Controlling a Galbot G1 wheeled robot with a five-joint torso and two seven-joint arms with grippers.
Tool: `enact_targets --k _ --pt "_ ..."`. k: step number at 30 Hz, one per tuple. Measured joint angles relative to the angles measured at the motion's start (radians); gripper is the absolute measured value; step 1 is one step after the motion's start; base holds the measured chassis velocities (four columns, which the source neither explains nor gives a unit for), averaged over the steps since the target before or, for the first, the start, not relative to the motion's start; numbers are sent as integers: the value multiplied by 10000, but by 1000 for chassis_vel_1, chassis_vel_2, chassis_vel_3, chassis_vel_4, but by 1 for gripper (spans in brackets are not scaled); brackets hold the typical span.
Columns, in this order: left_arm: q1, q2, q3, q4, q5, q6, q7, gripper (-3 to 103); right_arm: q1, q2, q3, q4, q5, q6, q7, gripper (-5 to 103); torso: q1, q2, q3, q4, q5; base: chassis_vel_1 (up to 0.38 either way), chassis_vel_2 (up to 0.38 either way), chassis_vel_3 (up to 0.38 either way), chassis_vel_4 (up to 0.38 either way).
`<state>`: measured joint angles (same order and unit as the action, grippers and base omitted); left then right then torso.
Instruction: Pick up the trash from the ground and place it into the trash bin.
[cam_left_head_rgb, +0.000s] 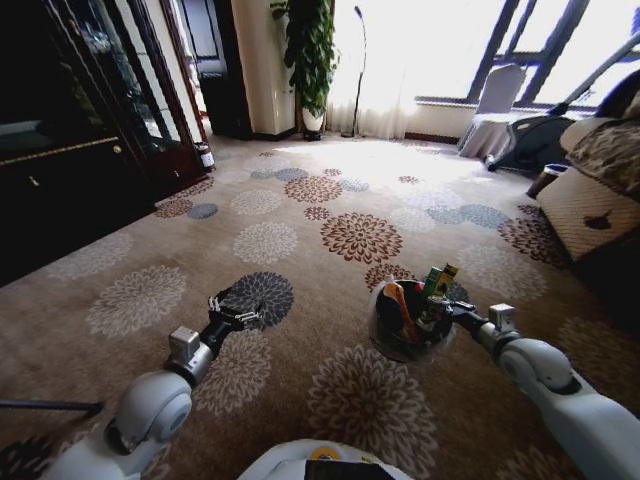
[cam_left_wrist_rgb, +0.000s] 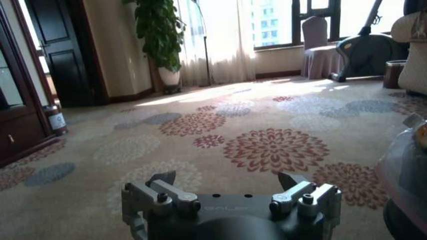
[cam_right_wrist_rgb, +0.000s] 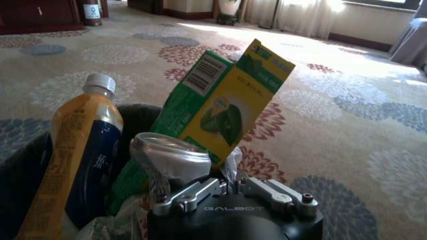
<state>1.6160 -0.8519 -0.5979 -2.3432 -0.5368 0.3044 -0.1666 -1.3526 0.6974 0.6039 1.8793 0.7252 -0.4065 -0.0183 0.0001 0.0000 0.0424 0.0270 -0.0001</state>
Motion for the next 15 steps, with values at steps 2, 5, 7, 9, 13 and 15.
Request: enact_targets --k 2,5,7,9,13,15 --pt "0 0 0 1 -1 0 1 100 0 0 -1 -2 0 -1 0 3 -1 0 -3 -3 -1 0 0 0 0" --pt "1 0 0 3 -4 -1 4 100 0 0 -1 -4 0 -2 0 3 -1 1 -3 -5 0 0 0 0 0" --pt "1 0 0 3 -4 -2 4 100 0 0 -1 -7 0 -4 0 3 0 0 -2 -3 3 0 0 0 0" --pt "0 0 0 4 -5 -2 3 100 0 0 -2 -7 0 -5 0 3 0 0 -2 -2 1 0 0 0 0" --pt "0 0 0 4 -5 -2 4 100 0 0 -2 -6 0 -6 0 3 0 0 -3 0 0 0 0 0 0" --pt "0 0 0 4 -5 -2 4 100 0 0 -3 -7 0 -7 0 3 0 1 -3 -2 1 0 0 0 0"
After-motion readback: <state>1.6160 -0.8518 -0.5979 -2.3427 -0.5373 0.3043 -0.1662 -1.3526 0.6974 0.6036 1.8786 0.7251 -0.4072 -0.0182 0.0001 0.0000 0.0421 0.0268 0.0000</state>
